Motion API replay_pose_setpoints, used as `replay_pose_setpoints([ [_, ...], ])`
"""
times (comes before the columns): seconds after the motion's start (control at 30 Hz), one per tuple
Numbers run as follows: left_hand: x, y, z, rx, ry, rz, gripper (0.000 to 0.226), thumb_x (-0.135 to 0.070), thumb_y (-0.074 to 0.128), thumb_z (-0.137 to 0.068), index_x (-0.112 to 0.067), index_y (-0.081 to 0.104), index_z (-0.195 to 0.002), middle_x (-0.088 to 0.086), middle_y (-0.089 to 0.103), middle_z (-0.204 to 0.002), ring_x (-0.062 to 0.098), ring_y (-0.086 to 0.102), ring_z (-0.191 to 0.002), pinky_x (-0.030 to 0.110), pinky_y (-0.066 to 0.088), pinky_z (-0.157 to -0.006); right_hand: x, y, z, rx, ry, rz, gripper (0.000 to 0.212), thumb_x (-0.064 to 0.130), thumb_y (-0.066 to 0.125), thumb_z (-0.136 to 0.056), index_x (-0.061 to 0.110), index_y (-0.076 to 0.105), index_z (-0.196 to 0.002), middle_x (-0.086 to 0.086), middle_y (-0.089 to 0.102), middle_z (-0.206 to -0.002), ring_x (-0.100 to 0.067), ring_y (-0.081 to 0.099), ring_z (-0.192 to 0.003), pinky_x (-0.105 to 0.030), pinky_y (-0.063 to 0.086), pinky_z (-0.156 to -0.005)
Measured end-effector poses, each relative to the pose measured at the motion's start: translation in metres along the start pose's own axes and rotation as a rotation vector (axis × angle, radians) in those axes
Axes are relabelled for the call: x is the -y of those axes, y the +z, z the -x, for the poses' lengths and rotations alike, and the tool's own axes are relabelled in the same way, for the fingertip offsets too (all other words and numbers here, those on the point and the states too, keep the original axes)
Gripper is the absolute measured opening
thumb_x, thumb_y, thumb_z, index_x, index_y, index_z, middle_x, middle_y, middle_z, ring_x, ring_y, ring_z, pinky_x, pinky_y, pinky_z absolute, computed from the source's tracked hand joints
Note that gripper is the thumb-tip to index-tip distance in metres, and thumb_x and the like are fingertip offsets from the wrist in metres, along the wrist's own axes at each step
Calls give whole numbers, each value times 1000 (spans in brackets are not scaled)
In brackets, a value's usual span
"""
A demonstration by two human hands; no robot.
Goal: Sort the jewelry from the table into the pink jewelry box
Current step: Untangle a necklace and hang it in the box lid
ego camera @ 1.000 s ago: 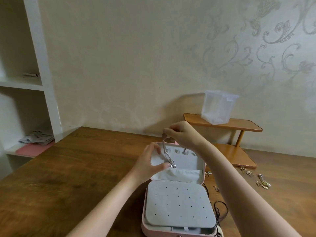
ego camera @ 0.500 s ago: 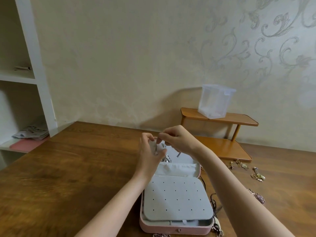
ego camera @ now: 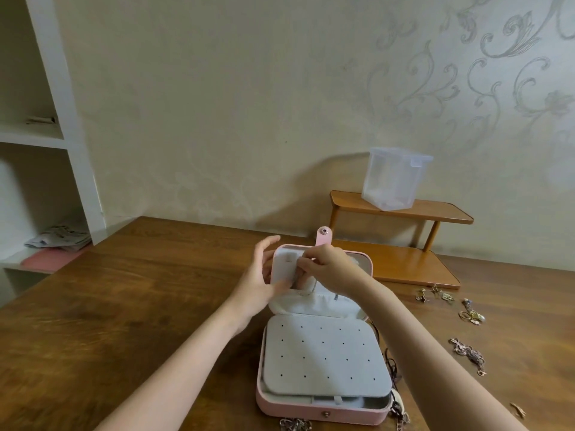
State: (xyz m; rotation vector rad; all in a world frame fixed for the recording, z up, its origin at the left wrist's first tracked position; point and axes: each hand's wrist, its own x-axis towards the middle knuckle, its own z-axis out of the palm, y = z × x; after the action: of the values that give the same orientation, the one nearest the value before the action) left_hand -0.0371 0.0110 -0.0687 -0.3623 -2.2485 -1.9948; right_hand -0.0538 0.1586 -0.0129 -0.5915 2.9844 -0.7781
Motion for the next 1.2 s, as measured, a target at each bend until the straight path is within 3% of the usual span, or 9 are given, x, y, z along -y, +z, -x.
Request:
replay_pose_setpoints([
  [0.17, -3, 0, 1, 20, -13, -33, 66, -2, 66, -82, -28, 34, -134, -7, 45, -134, 8, 41, -124, 18, 40, -96, 28, -26, -6, 10, -135, 262, 28, 22, 42, -99, 2, 61, -91, -8, 68, -83, -13, 62, -68, -27, 55, -75],
  [0.33, -8, -1, 2, 60, -61, 24, 56, -5, 60, -87, -36, 32, -124, -15, 53, -112, 1, 51, -105, 8, 47, -65, 60, -53, -18, 93, -171, 473, 26, 26, 55, -92, 2, 63, -97, -10, 65, -89, -24, 61, -75, -27, 51, -69],
  [0.47, -15, 0, -2, 27, -33, -217, 60, -17, 66, -85, -33, 30, -130, -12, 48, -119, 6, 46, -111, 25, 41, -89, 75, -56, -24, 288, -98, 654, 27, 32, 61, -88, 6, 61, -83, -4, 66, -73, -18, 63, -72, -28, 53, -75],
  [0.6, -17, -1, -2, 2, 42, -315, 56, -15, 68, -83, -34, 36, -124, -7, 51, -118, 8, 48, -107, 20, 44, -82, 76, -59, -20, 531, 17, 727, 23, 28, 68, -84, 11, 56, -76, 1, 67, -73, -18, 66, -84, -33, 49, -92],
  [0.73, -19, -8, 0, 76, -3, -151, 46, -5, 56, -88, -35, 40, -119, -4, 55, -116, 10, 52, -110, 22, 51, -82, 74, -62, -16, 384, -65, 673, 23, 14, 66, -85, 4, 62, -106, -8, 67, -93, -17, 58, -82, -23, 47, -75],
  [0.83, -23, -11, 0, 110, 4, -60, 37, -6, 52, -91, -34, 44, -115, -7, 57, -111, 4, 55, -102, 7, 47, -68, 68, -57, -17, 226, -141, 577, 9, 11, 65, -84, 5, 63, -79, -3, 58, -73, -15, 53, -65, -17, 38, -54],
  [0.87, -25, -11, 0, 106, 11, -66, 35, -8, 53, -91, -36, 44, -112, -10, 57, -110, 2, 55, -100, 6, 45, -67, 65, -53, -18, 190, -136, 543, 21, 11, 63, -86, 8, 57, -66, -1, 53, -64, -13, 47, -56, -17, 34, -50],
  [0.97, -26, -12, -3, 96, 40, -119, 34, -19, 60, -89, -36, 42, -112, -17, 56, -109, 2, 56, -101, 9, 45, -70, 61, -46, -17, 100, -172, 448, 26, 11, 56, -89, 1, 58, -65, -2, 47, -58, -15, 39, -50, -20, 32, -49],
  [1.2, -29, -14, -12, 1, 105, -188, 23, -15, 61, -88, -23, 54, -108, -11, 61, -97, 0, 57, -92, 3, 43, -68, 52, -38, -16, 4, -205, 401, 23, 20, 57, -90, 1, 69, -86, -12, 65, -76, -21, 55, -62, -34, 50, -62],
])
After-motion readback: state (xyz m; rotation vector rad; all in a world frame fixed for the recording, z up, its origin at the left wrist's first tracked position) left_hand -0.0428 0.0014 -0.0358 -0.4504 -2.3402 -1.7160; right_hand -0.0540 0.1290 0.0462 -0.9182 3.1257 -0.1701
